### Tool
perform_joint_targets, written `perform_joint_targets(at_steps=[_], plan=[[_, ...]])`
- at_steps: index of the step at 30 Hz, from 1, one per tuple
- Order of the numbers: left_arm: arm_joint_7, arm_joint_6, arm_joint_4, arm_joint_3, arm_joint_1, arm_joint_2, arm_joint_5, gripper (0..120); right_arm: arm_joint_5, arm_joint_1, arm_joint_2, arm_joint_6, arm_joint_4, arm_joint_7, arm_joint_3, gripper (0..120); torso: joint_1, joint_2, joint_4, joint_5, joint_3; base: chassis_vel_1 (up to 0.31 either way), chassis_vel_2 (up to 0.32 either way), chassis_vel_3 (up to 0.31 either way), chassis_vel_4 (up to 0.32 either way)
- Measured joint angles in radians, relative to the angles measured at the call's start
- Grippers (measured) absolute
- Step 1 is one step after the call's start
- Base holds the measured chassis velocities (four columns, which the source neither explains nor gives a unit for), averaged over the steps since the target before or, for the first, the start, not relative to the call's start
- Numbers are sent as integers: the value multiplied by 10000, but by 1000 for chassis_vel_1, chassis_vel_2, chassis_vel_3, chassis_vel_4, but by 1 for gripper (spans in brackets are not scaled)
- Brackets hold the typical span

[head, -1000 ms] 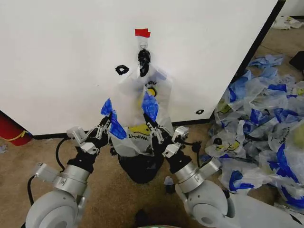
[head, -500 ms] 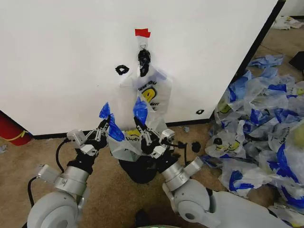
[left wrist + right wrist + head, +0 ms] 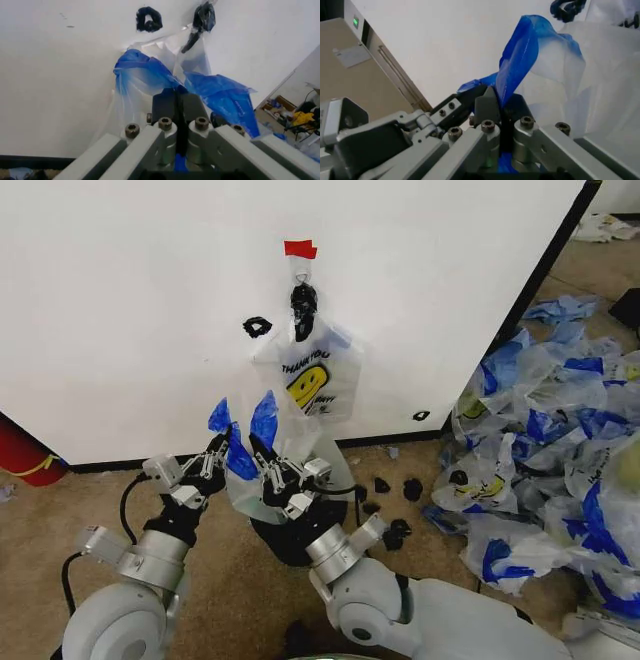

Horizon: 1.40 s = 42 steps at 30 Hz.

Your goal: Pick up the garbage bag from the wall and place it over the trash bin.

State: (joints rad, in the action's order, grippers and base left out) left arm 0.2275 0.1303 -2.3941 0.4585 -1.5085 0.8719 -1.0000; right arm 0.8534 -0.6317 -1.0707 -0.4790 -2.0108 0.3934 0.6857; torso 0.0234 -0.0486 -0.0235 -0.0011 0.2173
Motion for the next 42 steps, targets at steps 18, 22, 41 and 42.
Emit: perform_joint_targets(at_steps=[18, 22, 41, 42], plan=[[-45, 29, 190, -510, 109, 213, 246, 0, -213, -1305, 1126, -502, 46, -558, -768, 0, 0, 0, -1, 3, 0, 0, 0, 0, 0], [17, 30, 113, -674, 3, 348, 256, 0, -219, -1747, 1543, -550, -154, -715, -1167, 0, 0, 0, -1, 3, -1, 0, 0, 0, 0], [170, -139, 406, -2095, 822, 1294, -127, 0, -408, -3815, 2973, -765, -997, -1169, -3611, 0, 0, 0, -1, 1, -1, 0, 0, 0, 0], [143, -139, 456, -2116, 835, 1319, -128, 0, -413, -3862, 2987, -768, -997, -1181, -3670, 0, 0, 0, -1, 1, 0, 0, 0, 0, 0]])
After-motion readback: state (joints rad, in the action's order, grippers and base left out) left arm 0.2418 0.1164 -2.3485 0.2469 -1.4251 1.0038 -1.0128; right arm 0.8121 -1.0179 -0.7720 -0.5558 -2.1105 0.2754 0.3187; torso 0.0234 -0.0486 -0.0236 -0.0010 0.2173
